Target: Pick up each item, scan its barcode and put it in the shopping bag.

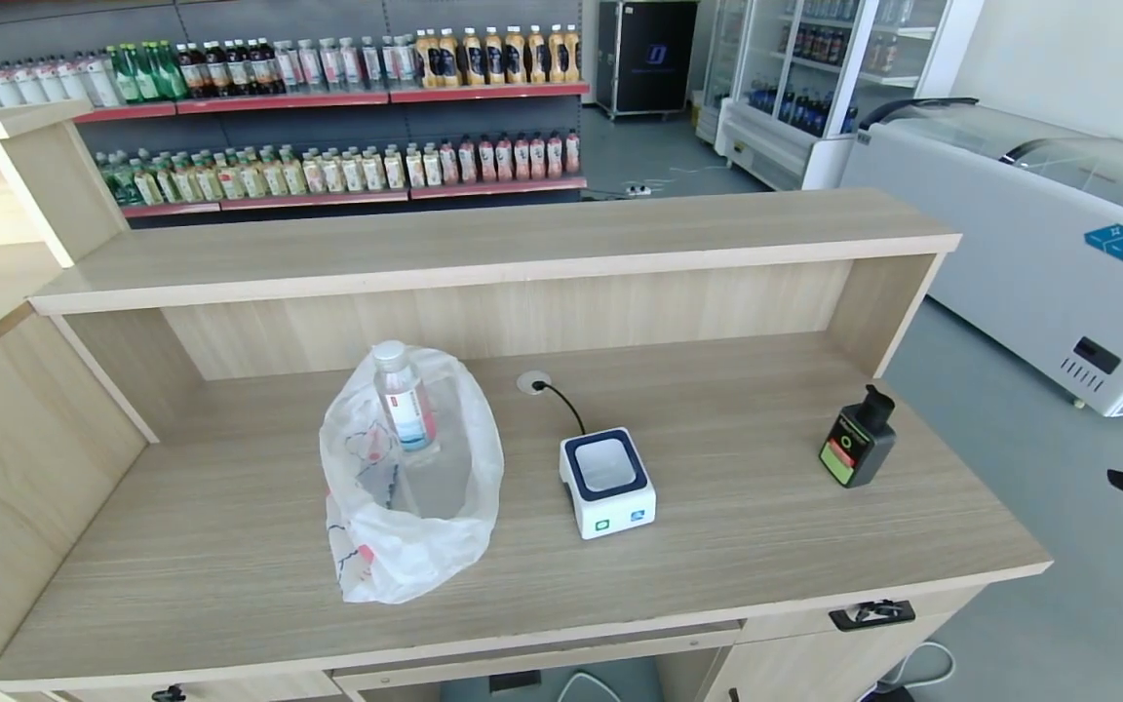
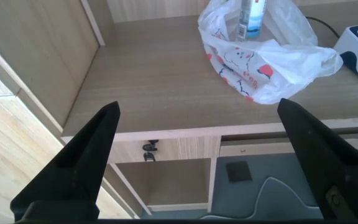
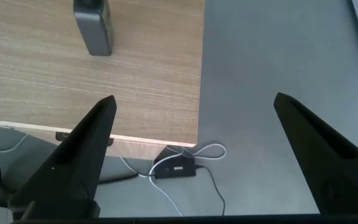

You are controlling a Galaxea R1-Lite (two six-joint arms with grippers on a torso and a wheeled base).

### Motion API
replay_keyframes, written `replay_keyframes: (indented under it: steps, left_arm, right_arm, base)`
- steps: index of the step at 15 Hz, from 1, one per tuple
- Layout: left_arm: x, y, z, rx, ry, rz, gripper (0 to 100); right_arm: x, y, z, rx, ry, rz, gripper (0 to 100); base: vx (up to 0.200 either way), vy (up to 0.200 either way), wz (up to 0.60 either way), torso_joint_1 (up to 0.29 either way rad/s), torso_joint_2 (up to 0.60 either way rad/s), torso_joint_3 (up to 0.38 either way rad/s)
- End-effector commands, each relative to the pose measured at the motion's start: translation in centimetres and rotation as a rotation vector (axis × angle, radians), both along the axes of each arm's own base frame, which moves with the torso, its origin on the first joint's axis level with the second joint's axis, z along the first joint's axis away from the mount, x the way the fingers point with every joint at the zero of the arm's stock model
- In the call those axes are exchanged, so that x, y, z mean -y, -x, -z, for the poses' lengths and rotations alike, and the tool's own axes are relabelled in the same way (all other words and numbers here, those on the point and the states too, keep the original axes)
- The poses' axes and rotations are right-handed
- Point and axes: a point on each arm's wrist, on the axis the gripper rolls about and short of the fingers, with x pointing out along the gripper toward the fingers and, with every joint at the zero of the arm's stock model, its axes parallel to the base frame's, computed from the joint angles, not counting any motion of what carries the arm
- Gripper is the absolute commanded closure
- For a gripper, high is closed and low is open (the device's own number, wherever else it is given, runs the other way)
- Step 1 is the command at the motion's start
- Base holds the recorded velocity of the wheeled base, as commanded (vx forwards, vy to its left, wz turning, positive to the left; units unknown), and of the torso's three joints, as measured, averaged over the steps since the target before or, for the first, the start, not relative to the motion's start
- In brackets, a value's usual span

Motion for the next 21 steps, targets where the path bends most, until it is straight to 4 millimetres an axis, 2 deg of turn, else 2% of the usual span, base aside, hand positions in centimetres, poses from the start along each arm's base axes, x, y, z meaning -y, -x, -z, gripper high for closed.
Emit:
replay_keyframes:
  steps: [1,6,9,11,13,16,21]
  left_arm:
    - [0.0,0.0,0.0,0.000,0.000,-0.001,0]
    - [0.0,0.0,0.0,0.000,0.000,-0.001,0]
    - [0.0,0.0,0.0,0.000,0.000,-0.001,0]
    - [0.0,0.0,0.0,0.000,0.000,-0.001,0]
    - [0.0,0.0,0.0,0.000,0.000,-0.001,0]
    - [0.0,0.0,0.0,0.000,0.000,-0.001,0]
    - [0.0,0.0,0.0,0.000,0.000,-0.001,0]
  right_arm:
    - [1.3,-0.4,1.8,-0.040,-0.038,0.017,0]
    - [2.3,-2.8,2.8,-0.018,-0.033,-0.025,0]
    - [2.0,-5.3,3.2,-0.009,-0.037,-0.078,0]
    - [1.1,-7.8,3.3,0.039,-0.058,-0.122,0]
    - [0.2,-9.2,3.8,0.059,-0.090,-0.143,0]
    - [-1.0,-10.8,5.5,0.039,-0.083,-0.163,0]
    - [-2.1,-12.6,7.1,0.033,-0.075,-0.191,0]
  base:
    - [0.000,0.000,0.00,0.000,0.00,0.000]
    - [0.000,0.000,0.00,0.000,0.00,0.000]
    - [0.000,0.000,0.00,0.000,0.00,0.000]
    - [0.000,0.000,0.00,0.000,0.00,0.000]
    - [0.000,0.000,0.00,0.000,0.00,0.000]
    - [0.000,0.000,0.00,0.000,0.00,0.000]
    - [0.000,0.000,0.00,0.000,0.00,0.000]
